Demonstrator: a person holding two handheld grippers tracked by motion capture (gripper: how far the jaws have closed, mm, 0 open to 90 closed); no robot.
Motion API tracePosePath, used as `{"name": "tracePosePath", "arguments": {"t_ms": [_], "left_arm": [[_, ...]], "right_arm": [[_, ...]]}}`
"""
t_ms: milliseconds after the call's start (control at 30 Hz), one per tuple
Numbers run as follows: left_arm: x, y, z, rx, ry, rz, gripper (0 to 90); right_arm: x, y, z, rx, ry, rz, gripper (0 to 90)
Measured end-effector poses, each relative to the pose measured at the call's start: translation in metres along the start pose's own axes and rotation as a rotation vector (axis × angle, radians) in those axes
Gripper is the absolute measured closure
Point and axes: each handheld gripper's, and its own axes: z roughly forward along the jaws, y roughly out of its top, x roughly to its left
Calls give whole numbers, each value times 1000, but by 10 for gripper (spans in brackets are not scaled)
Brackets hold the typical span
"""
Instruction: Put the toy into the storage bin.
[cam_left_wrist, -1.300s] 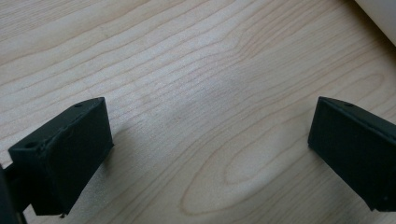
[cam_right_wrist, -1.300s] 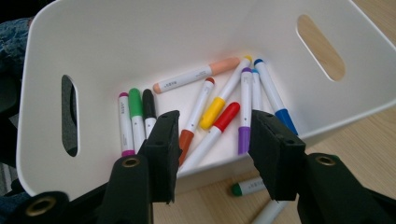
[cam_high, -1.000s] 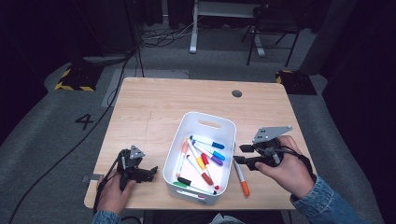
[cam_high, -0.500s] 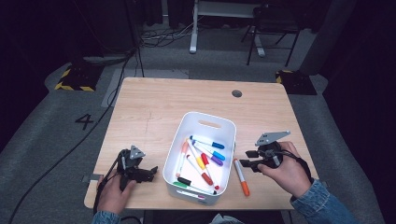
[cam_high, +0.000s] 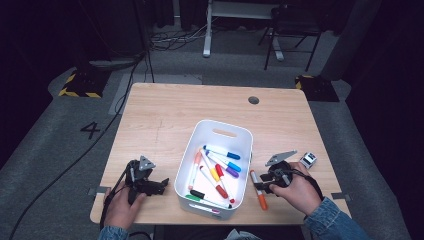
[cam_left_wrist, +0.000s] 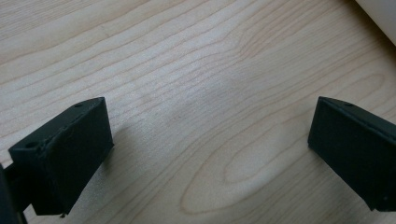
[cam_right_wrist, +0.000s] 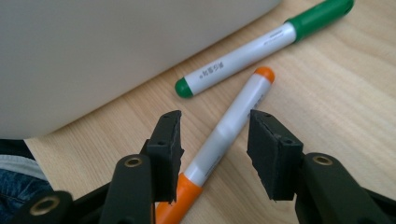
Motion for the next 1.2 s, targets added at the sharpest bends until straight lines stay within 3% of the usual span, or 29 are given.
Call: {"name": "tracePosePath", "arguments": {"t_ms": [267, 567, 733, 867, 1033, 1200], "left_arm": [[0, 0, 0, 0, 0, 0, 0], [0, 0, 0, 0, 0, 0, 0], [0, 0, 0, 0, 1, 0, 0], [0, 0, 0, -1, 0, 1, 0], [0, 0, 0, -1, 0, 1, 0], [0, 0, 0, 0, 0, 0, 0]], "right_arm": [[-2, -8, 14, 27, -1, 10, 561], [-13, -14, 14, 58, -72, 15, 647], [-17, -18, 11, 82, -125, 25, 760], [-18, -18, 10, 96, -149, 30, 763], [-18, -17, 10, 99, -146, 44, 767], [-22, -22, 9, 57, -120, 60, 768]]}}
